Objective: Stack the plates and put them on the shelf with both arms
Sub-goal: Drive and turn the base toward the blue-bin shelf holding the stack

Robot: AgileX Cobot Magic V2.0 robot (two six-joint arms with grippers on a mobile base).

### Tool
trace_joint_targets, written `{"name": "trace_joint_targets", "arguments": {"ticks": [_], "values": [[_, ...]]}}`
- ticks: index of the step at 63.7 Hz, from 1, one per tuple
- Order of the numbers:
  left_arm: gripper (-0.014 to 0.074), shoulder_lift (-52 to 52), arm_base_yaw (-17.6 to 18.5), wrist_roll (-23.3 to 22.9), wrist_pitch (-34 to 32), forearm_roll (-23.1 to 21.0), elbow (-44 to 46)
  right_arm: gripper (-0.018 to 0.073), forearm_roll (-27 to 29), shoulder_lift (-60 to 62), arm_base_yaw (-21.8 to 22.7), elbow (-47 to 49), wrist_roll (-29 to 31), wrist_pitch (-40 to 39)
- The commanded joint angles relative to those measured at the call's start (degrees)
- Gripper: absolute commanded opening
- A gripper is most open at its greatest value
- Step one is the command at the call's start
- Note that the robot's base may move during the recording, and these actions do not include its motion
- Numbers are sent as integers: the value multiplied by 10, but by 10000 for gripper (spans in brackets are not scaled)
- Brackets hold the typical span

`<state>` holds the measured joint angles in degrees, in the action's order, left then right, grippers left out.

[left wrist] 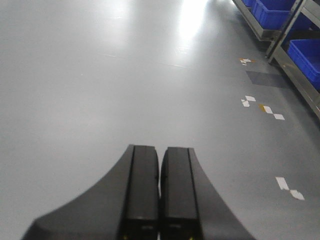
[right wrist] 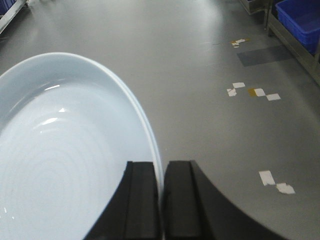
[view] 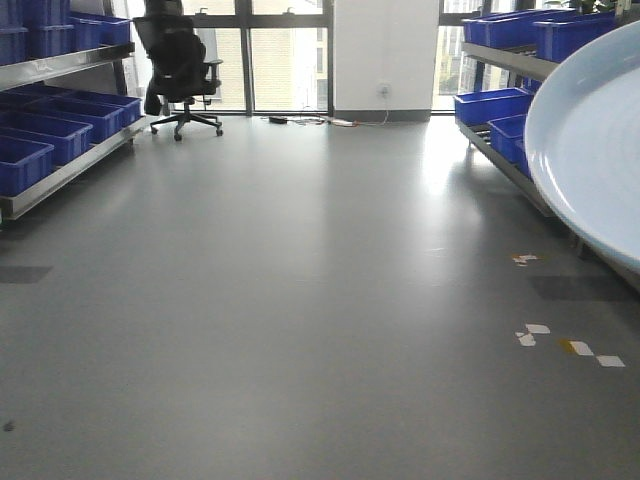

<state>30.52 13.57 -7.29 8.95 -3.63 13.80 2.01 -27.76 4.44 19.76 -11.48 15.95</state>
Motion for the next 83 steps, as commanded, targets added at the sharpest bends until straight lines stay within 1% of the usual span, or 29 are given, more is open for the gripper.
{"name": "trace_joint_targets", "arguments": {"ticks": [1, 83], "values": [[97, 1, -1, -5, -46, -5, 17, 57, -1, -3, 3, 17, 1, -55], [97, 1, -1, -5, -45, -5, 17, 57, -1, -3, 3, 17, 1, -55]]}}
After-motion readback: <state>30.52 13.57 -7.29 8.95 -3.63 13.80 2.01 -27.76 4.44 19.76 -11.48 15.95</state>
